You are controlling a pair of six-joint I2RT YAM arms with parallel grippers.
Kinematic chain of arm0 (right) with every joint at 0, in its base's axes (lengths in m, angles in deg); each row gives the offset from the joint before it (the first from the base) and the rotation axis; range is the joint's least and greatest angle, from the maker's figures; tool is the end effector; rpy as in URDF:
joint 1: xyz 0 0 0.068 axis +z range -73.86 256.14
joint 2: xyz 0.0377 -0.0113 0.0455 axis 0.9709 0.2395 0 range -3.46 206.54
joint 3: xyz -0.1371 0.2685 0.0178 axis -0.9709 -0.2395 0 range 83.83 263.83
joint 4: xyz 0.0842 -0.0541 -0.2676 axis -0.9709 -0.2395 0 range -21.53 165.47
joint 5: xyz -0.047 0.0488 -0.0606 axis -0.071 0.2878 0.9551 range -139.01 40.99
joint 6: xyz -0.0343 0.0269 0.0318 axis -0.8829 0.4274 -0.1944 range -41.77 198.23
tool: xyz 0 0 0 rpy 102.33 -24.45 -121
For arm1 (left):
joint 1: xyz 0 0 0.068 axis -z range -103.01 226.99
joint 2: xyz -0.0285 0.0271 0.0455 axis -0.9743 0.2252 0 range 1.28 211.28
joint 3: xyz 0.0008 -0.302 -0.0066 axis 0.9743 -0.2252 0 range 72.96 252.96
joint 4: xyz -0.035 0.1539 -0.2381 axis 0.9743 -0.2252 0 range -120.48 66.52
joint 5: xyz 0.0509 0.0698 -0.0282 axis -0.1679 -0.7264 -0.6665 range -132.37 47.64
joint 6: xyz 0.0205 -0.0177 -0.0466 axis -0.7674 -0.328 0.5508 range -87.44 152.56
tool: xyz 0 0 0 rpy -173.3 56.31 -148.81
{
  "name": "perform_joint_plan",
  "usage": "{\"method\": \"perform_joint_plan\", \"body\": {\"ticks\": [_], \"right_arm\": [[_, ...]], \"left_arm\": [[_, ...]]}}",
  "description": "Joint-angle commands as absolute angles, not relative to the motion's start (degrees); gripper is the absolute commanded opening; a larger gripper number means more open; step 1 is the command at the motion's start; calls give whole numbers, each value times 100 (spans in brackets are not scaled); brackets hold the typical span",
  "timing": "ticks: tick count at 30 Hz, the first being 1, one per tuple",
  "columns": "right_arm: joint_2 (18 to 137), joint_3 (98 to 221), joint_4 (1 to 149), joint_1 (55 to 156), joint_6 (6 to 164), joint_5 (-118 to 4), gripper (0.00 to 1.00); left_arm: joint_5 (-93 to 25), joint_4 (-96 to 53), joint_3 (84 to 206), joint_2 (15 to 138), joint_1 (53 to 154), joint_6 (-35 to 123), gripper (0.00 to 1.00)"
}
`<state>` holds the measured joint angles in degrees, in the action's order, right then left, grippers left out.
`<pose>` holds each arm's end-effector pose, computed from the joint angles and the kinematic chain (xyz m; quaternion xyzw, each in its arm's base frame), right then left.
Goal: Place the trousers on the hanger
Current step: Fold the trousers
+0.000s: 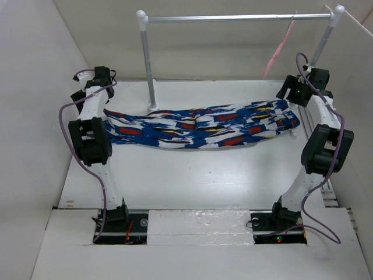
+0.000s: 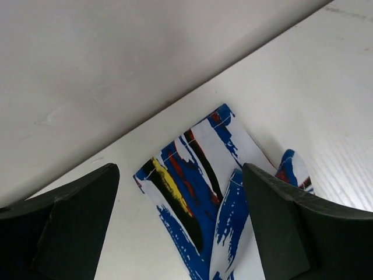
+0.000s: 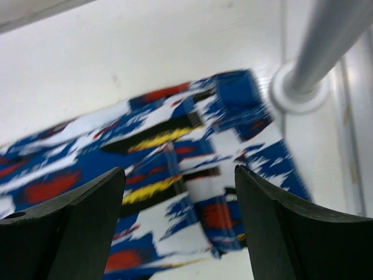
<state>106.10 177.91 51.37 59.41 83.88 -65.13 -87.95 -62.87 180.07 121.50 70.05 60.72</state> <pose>0.4613 -0.1284 0.3071 0.1153 0.8904 0.0855 0.4320 0.4987 0.0863 0.2863 -0.3820 0.7948 0.3060 0.3587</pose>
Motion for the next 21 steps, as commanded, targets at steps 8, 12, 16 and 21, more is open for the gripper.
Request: {"method": "perform_joint_plan", "body": {"ticks": [8,12,16,21], "right_arm": [[8567,15600,5921,5804,7691,-6985,13],[7926,14897,6386,5979,7805,-7150,0],[7688,14351,6598,6488,7805,-7563,6],[7591,13878,6466,7313,7524,-7608,30]], "left_arm": [[-6282,-5276,14558,9551,6329,6850,78],[-4687,-3817,13625,9128,5617,6710,55],[-4272,-3472,13911,9573,5484,6588,46],[-3956,-3851,14836,10436,5484,6420,45]]}}
